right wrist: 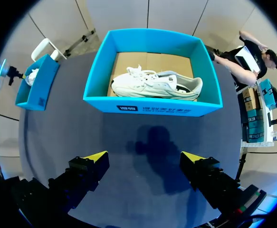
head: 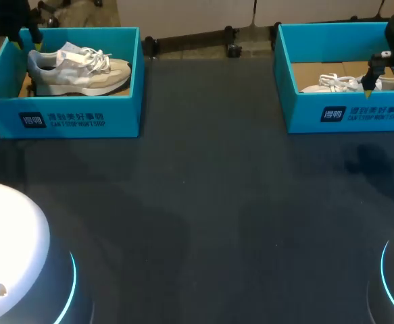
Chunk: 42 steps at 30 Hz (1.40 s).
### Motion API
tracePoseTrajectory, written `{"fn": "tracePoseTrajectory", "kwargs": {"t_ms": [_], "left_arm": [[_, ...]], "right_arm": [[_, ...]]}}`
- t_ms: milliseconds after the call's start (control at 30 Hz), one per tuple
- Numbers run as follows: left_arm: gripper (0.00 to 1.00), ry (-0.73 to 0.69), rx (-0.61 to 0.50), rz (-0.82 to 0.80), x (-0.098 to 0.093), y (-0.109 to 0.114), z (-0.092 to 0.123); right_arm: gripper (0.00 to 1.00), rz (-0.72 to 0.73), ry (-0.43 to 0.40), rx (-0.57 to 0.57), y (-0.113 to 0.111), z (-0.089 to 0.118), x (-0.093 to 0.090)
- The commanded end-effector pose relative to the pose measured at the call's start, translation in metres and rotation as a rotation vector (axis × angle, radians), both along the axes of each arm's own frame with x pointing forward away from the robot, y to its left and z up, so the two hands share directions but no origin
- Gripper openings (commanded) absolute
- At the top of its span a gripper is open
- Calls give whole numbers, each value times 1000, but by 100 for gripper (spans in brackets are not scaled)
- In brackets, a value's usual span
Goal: Take the shoe out of the shoebox, open the shoe tongue, remove and reinsert the insole, then place the shoe into the shoebox
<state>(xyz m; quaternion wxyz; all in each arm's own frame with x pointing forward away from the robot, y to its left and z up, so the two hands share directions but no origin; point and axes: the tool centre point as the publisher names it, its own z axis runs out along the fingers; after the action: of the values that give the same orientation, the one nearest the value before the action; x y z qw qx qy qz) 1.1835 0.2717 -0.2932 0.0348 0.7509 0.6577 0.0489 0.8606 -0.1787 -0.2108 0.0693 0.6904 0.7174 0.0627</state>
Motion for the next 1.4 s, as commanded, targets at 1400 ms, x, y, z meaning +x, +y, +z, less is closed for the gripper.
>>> {"fn": "tracePoseTrajectory", "kwargs": {"t_ms": [1400], "left_arm": [[58,99,13,45,5,12,-61]], "right_arm": [[100,0,-2,1,0,0,-1]]}}
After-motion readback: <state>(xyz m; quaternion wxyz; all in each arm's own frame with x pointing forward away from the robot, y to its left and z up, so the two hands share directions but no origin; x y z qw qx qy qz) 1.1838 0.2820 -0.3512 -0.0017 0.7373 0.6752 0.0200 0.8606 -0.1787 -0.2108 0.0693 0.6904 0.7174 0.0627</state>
